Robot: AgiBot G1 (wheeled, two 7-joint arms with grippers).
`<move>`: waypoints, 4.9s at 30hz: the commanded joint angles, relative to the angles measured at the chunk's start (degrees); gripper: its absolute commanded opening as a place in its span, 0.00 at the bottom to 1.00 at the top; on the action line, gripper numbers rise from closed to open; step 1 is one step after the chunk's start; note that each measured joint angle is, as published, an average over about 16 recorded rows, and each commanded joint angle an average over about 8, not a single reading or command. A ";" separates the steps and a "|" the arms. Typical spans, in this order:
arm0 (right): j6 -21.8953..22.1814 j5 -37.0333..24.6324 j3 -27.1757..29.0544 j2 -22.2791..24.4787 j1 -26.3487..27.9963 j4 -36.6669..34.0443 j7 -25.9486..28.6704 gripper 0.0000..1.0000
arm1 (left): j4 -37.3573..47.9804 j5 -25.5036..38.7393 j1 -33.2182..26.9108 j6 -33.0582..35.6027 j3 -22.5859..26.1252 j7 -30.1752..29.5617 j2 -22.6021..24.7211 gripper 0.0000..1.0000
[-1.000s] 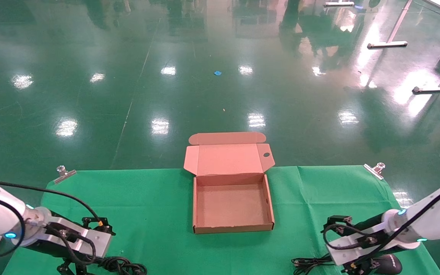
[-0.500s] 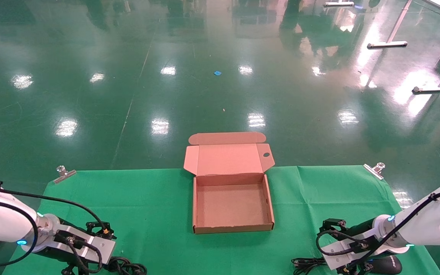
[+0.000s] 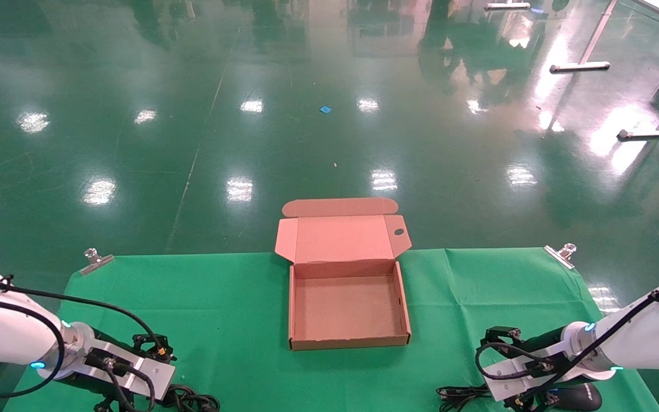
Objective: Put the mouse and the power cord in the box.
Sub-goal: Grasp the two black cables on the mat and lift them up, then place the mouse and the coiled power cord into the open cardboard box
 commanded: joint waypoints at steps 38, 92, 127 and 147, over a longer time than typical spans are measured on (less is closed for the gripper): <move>-0.25 -0.09 -0.07 0.11 0.02 0.45 0.02 0.00 | -0.29 -0.22 0.02 0.25 -0.16 -0.30 -0.23 0.00; -3.94 12.86 5.43 -9.78 5.41 14.54 13.29 0.00 | 24.50 -25.67 -21.65 25.99 -21.99 -7.30 -3.25 0.00; 10.63 16.62 -3.09 -7.97 0.46 13.74 22.13 1.00 | 43.27 -12.87 -29.40 17.48 -23.68 8.71 8.93 0.00; -9.99 18.72 -1.61 10.87 12.86 9.34 6.64 1.00 | -17.01 0.64 -0.11 -4.92 -24.36 -16.21 12.10 0.00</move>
